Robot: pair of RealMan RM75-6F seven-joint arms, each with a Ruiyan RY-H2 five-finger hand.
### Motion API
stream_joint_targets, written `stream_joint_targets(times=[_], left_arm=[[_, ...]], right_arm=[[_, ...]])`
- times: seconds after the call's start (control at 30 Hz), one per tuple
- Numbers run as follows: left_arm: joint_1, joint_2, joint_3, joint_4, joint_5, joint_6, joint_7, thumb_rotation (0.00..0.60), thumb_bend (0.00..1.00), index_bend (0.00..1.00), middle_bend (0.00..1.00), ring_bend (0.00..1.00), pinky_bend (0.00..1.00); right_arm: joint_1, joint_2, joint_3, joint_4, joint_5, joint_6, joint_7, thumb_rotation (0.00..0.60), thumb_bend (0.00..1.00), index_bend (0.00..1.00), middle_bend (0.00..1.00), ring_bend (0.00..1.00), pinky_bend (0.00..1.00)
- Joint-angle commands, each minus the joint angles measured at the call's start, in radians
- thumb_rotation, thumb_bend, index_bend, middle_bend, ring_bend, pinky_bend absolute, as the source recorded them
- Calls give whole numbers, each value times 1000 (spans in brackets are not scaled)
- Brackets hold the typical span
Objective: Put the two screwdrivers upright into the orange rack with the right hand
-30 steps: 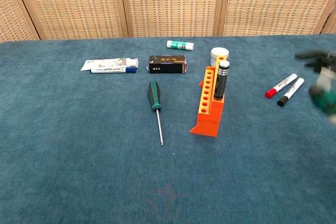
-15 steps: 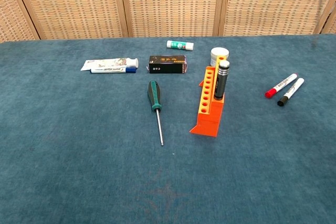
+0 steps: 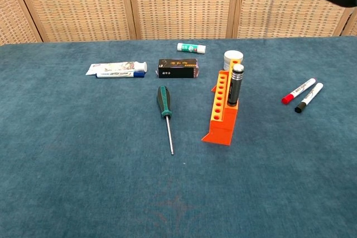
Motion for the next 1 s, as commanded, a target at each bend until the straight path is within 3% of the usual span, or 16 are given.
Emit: stream_joint_targets(times=[0.03, 0.43, 1.0], left_arm=[[-3, -1, -2, 1, -6, -4, 2, 600, 0, 0, 0, 0, 0], [-14, -5, -11, 8, -38, -23, 8, 600, 0, 0, 0, 0, 0], [-17, -5, -14, 8, -51, -24, 10, 600, 0, 0, 0, 0, 0]], right_arm=[[34, -57, 14, 55, -8, -14, 43, 600, 415, 703, 0, 0, 0], [115, -224, -4, 255, -27, -58, 84, 600, 415, 710, 9, 0, 0], [134, -284, -25, 389, -33, -66, 111, 600, 417, 712, 12, 0, 0]])
